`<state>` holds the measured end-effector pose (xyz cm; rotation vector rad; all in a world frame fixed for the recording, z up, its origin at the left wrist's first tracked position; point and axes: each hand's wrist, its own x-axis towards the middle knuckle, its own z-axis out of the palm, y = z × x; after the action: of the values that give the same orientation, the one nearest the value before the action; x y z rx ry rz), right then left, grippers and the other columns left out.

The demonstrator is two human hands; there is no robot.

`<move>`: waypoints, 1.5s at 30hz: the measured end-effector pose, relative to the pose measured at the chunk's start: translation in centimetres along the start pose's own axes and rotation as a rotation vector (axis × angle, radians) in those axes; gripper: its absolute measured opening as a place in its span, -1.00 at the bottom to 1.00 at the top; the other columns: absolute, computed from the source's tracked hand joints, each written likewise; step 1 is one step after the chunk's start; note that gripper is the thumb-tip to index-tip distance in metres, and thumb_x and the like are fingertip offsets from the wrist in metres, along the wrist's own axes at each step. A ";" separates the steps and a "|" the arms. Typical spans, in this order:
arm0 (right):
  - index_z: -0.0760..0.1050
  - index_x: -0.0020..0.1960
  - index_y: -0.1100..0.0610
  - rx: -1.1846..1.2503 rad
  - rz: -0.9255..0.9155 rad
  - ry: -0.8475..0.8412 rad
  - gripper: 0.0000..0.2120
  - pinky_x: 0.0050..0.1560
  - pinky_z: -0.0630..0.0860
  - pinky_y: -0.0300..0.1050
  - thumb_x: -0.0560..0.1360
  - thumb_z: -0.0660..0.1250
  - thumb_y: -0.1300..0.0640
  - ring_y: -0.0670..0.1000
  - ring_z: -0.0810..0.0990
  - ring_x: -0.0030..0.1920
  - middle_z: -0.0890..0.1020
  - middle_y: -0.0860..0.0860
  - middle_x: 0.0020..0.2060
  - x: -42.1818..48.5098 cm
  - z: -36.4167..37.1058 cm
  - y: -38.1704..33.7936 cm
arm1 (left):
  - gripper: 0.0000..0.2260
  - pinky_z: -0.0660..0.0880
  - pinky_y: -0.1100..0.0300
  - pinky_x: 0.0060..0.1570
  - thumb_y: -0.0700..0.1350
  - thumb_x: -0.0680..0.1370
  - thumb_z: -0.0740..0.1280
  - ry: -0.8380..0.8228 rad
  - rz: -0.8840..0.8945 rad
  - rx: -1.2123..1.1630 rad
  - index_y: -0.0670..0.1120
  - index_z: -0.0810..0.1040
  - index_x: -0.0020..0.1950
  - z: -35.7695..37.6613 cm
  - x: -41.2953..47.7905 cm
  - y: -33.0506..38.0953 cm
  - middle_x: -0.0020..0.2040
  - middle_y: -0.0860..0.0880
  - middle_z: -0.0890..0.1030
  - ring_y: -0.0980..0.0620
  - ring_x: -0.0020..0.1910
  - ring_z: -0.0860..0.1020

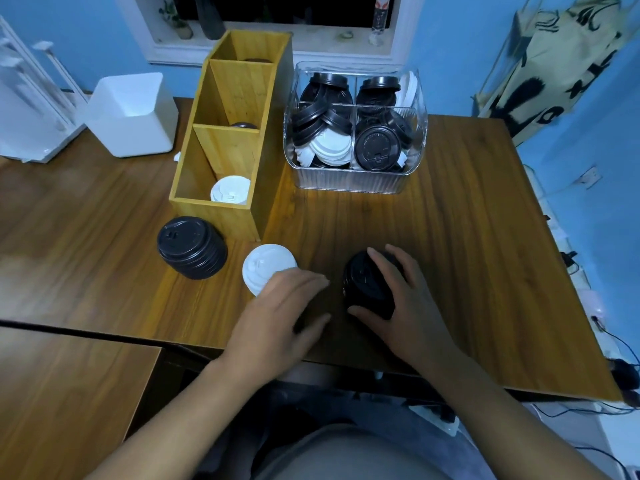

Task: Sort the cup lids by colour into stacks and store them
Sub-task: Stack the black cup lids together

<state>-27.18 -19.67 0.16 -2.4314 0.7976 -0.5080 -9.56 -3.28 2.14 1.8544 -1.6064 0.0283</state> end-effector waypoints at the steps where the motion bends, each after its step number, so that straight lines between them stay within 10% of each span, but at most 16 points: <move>1: 0.13 0.60 -0.15 -0.031 -0.016 0.002 -0.15 0.45 0.35 0.09 0.42 0.39 -0.30 0.02 0.21 0.53 0.09 -0.07 0.58 -0.1 0.1 0.1 | -0.58 0.41 0.09 0.35 -0.11 0.50 0.54 0.059 0.006 0.074 -0.16 0.59 0.32 -0.6 0.0 -0.5 0.28 -0.06 0.58 -0.07 0.29 0.52; 7: 0.08 0.61 -0.18 -0.144 -0.028 0.026 -0.23 0.41 0.25 0.04 0.50 0.36 -0.22 0.10 0.19 0.55 0.02 -0.01 0.61 -0.1 0.0 0.9 | -0.55 0.39 -0.14 0.38 -0.09 0.49 0.52 -0.017 -0.208 0.289 -0.14 0.54 0.34 -1.5 -0.7 -3.8 0.44 -0.09 0.45 -0.16 0.45 0.36; 27: 0.09 0.62 0.01 -0.305 0.096 0.147 -0.22 0.50 0.25 0.12 0.53 0.42 -0.05 0.16 0.10 0.59 0.04 0.11 0.61 3.8 -4.2 6.4 | -0.39 0.02 0.14 0.53 -0.07 0.58 0.43 -0.194 -0.093 0.155 -0.03 0.29 0.59 5.4 10.5 -0.2 0.64 -0.03 0.14 -0.07 0.63 0.04; 37: 0.39 0.50 0.10 -0.476 -0.059 0.196 -0.44 0.45 0.36 0.16 0.54 0.39 0.01 0.16 0.27 0.52 0.28 0.10 0.54 -0.9 -3.5 4.7 | -0.53 0.18 -0.26 0.46 0.02 0.51 0.38 0.223 -0.247 0.554 -0.21 0.56 0.34 -4.6 -1.5 -6.4 0.38 -0.17 0.51 -0.27 0.43 0.39; 45: 0.46 0.45 0.12 -0.480 -0.024 0.174 -0.51 0.42 0.38 0.19 0.55 0.38 0.03 0.17 0.29 0.50 0.33 0.08 0.51 -0.8 -3.4 4.3 | -0.51 0.31 -0.27 0.39 -0.02 0.52 0.33 0.128 -0.251 0.460 -0.17 0.50 0.42 -4.3 -1.1 -8.0 0.44 -0.19 0.42 -0.25 0.48 0.34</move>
<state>-31.32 -23.34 0.14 -2.8648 1.0659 -0.5989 -1.03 -0.08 1.30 2.3377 -1.3451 0.4290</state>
